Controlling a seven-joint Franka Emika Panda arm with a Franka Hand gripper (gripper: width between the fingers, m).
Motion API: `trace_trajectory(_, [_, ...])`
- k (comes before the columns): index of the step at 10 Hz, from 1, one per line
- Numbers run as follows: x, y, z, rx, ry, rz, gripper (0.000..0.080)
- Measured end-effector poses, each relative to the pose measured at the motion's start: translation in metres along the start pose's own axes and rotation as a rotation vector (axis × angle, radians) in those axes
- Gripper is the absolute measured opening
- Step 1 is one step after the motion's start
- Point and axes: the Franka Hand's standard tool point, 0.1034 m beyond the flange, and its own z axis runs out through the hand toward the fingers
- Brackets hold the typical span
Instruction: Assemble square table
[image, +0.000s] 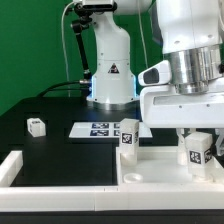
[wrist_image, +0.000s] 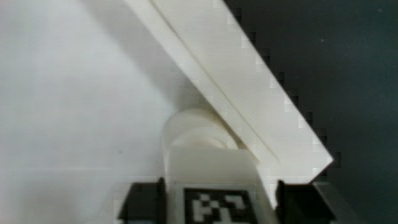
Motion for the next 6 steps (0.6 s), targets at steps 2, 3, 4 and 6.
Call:
trace_trajectory(2, [-0.0004,0.0008,0.0010,0.005,-0.010,0.218,0.0292])
trace_trajectory(3, [-0.0015,-0.0014,0.0014,0.014,-0.026,0.420,0.0292])
trace_trajectory(4, [-0.0015,-0.0035,0.0021,0.024,-0.050,0.624,0.0286])
trace_trajectory(6, [0.0048,-0.0044,0.0028,0.065,-0.090,0.841,0.0287])
